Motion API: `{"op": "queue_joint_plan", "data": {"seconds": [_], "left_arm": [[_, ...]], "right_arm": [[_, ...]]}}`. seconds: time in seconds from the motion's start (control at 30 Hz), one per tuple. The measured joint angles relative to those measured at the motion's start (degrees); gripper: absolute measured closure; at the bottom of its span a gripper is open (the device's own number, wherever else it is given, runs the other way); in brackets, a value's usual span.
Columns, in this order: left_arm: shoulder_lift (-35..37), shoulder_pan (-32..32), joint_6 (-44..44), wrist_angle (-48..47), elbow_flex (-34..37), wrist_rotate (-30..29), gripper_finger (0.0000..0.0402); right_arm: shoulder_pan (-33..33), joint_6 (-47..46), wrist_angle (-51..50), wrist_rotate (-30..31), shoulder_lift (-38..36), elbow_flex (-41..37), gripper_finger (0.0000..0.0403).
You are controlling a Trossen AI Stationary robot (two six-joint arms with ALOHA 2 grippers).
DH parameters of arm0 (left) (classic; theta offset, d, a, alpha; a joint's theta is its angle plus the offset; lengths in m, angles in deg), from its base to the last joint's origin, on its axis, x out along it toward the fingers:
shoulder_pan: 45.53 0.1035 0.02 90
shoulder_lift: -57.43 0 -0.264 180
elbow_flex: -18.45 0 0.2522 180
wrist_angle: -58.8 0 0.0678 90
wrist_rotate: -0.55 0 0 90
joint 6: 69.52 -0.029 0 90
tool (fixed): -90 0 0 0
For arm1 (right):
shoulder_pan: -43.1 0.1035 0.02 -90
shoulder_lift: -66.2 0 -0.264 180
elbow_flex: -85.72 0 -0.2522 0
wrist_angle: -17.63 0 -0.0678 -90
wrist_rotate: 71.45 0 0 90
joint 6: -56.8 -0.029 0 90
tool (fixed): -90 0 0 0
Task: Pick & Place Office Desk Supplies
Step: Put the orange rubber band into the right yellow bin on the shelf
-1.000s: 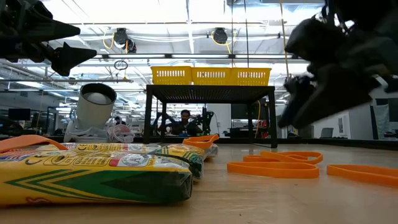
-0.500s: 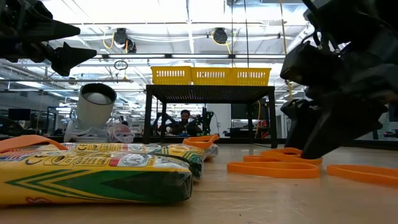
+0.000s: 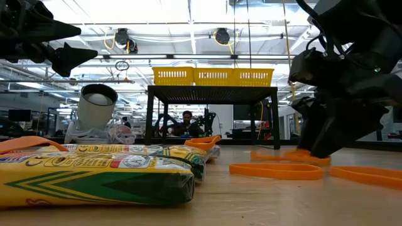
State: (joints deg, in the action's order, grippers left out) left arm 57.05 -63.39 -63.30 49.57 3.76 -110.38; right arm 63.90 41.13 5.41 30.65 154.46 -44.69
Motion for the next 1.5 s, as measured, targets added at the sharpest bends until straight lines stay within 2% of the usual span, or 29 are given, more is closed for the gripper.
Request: {"op": "queue_joint_plan", "data": {"seconds": [0.23,0.5,0.73,1.03,1.5], "left_arm": [[0.02,0.0,0.0,0.0,0.0,-0.02,0.0062],[0.02,0.0,0.0,0.0,0.02,-0.02,0.0062],[0.01,0.0,0.01,0.0,0.0,-0.02,0.0062],[0.0,0.0,0.0,-0.02,0.0,-0.02,0.0062],[0.0,0.0,0.0,0.0,0.0,-0.02,0.0062]], "right_arm": [[-0.51,-2.74,-7.64,-0.12,-0.11,0.17,0.0316],[-0.63,-2.38,-8.12,-1.49,-0.32,0.15,0.0364],[-0.95,0.42,-8.34,-0.45,-3.67,-0.15,0.0396],[-2.46,1.61,-8.92,-0.13,-5.26,-0.22,0.0402],[-2.88,3.55,-4.68,0.11,-7.46,-0.09,0.0402]]}}
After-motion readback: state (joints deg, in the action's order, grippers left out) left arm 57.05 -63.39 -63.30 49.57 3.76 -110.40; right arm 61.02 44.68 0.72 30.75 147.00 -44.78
